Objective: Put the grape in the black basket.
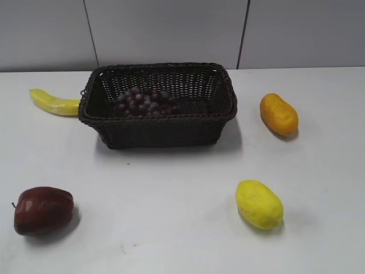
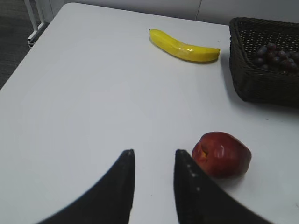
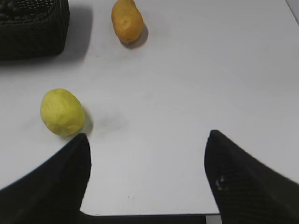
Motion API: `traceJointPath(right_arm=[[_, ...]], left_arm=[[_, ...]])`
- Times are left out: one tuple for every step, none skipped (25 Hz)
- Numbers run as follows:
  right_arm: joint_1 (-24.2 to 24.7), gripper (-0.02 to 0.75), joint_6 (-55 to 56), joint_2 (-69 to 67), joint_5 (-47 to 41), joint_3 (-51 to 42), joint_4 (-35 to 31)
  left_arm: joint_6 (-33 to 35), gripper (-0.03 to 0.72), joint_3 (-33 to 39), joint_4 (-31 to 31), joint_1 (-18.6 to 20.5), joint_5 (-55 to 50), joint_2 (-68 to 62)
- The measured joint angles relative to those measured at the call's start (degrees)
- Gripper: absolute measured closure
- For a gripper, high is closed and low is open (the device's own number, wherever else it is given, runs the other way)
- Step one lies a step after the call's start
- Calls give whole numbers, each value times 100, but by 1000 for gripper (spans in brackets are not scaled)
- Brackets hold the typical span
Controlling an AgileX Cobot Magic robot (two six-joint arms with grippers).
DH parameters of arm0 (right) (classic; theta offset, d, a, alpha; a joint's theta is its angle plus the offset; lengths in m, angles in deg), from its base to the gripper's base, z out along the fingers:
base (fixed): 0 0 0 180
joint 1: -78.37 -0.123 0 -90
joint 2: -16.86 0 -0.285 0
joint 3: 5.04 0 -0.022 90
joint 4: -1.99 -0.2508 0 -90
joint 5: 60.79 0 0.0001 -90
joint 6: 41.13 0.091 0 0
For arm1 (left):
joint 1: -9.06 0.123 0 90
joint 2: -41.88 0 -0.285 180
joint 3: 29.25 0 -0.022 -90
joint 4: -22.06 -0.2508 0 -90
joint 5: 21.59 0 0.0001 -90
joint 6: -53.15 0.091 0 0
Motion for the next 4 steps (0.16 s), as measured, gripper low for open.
traceJointPath(right_arm=[[0, 164, 0, 53, -10, 0, -5], [0, 164, 0, 72, -10, 0, -5], [0, 164, 0, 78, -10, 0, -5], [0, 164, 0, 83, -15, 0, -5]], left_arm=[[0, 425, 0, 0, 0, 0, 0], [0, 425, 0, 0, 0, 5, 0], [0, 425, 0, 0, 0, 5, 0], [0, 425, 0, 0, 0, 5, 0]])
